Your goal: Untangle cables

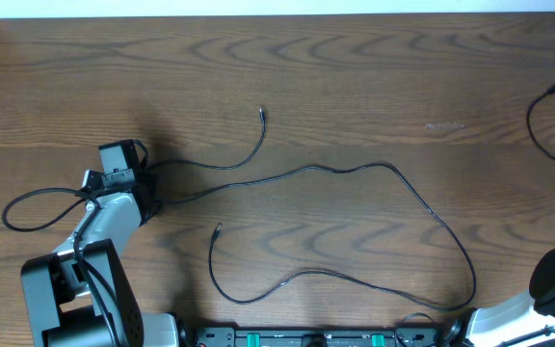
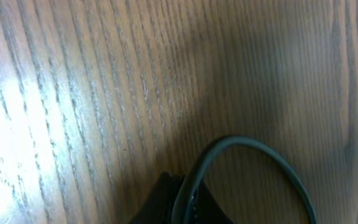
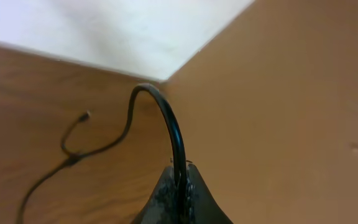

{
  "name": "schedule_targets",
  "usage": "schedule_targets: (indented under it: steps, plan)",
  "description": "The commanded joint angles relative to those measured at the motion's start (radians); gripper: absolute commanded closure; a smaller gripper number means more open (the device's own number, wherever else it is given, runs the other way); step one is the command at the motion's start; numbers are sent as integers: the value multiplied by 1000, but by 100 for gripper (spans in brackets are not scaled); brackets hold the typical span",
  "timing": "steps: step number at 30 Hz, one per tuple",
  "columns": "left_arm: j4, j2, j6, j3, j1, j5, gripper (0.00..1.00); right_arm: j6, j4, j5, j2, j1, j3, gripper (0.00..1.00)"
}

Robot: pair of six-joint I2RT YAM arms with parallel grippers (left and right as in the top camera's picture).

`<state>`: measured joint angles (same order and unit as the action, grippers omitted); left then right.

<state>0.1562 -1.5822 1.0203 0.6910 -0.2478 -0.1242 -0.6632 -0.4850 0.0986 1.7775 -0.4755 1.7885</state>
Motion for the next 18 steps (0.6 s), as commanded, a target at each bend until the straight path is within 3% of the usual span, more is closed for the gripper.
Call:
schedule_targets:
  steps: [1, 4, 5, 6, 8, 10, 11, 18]
  plan:
    - [4, -5, -6, -6, -3, 24, 92, -3, -63, -164, 26, 19, 14, 92]
    - [5, -5, -6, -6, -3, 39, 92, 14, -141, -207, 55, 30, 14, 69]
    - [8, -5, -7, -6, -3, 39, 92, 49, -164, -207, 63, 33, 14, 71]
    - [9, -5, -7, -6, -3, 39, 93, 69, -179, -207, 69, 36, 14, 79]
    - [12, -5, -6, -6, -3, 39, 93, 116, -207, -207, 74, 37, 14, 80]
    - [17, -5, -7, -6, -3, 39, 93, 210, -231, -207, 74, 36, 14, 59]
    - [20, -5, -7, -6, -3, 39, 92, 245, -239, -211, 74, 36, 14, 55]
    - [24, -5, -7, -6, -3, 39, 92, 312, -462, -367, 74, 45, 14, 51]
